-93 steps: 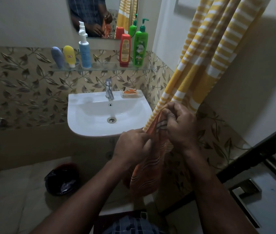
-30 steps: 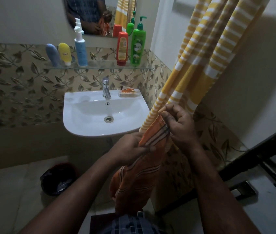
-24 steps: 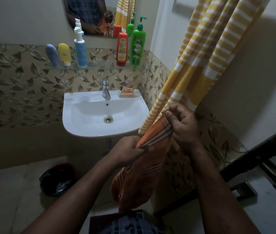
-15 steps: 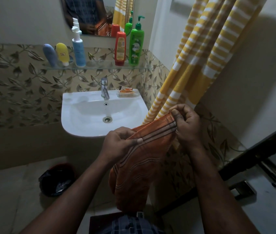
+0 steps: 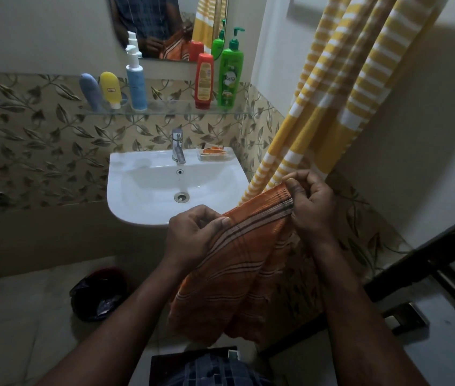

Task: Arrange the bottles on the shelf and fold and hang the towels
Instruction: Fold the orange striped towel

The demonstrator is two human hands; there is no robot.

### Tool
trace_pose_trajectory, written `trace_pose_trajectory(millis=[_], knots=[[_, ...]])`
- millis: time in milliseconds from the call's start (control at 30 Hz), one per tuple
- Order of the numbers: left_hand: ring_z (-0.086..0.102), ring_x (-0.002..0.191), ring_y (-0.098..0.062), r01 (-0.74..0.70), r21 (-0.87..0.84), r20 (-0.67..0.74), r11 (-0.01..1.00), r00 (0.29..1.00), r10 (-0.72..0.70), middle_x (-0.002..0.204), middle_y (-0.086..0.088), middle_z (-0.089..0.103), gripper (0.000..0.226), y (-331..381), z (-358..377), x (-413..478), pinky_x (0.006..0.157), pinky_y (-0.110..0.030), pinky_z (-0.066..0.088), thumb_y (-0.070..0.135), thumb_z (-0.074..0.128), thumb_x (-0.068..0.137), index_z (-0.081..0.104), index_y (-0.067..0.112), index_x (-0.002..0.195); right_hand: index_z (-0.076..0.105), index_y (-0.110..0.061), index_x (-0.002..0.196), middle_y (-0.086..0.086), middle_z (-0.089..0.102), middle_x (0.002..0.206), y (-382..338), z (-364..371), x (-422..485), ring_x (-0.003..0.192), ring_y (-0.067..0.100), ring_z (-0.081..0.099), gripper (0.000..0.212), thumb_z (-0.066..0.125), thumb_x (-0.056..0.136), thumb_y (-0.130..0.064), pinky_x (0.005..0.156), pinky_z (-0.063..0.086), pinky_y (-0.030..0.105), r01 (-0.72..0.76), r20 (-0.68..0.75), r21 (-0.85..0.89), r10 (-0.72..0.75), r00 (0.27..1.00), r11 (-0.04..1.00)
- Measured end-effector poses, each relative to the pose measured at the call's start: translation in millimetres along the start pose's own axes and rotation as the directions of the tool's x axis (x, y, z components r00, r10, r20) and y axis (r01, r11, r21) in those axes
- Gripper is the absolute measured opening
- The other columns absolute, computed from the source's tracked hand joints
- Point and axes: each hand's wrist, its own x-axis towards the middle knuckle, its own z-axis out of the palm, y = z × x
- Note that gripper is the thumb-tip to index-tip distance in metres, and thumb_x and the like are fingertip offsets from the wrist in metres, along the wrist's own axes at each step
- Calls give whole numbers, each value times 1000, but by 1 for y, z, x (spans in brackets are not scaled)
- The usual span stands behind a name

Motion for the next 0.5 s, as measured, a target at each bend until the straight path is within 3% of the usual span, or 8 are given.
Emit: trace_pose_trajectory(millis=[300,400,500], knots=[[75,72,-17,160,5,-47,987,986,-160,71,4,77,26,6,0,9,71,-50,64,37,95,73,75,20,70,75,-23,93,-8,75,88,-7,-5,-2,84,15,73,7,68,91,-23,78,62,43,95,-2,-39,-95,996,995],[72,65,-14,145,-14,-48,989,988,-146,69,2,75,20,8,0,9,63,-40,60,36,92,77,75,25,78,76,-19,93,-10,74,86,-10,-8,-2,82,9,72,7,69,91,-20,77,60,33,129,-16,-67,-130,991,989],[72,66,-10,102,6,-9,995,995,-102,69,5,75,8,11,1,8,68,-39,61,33,86,85,80,28,88,76,-20,93,-12,73,83,-11,-11,-4,79,6,69,7,70,92,-18,74,55,23,155,-33,-118,-159,987,981]])
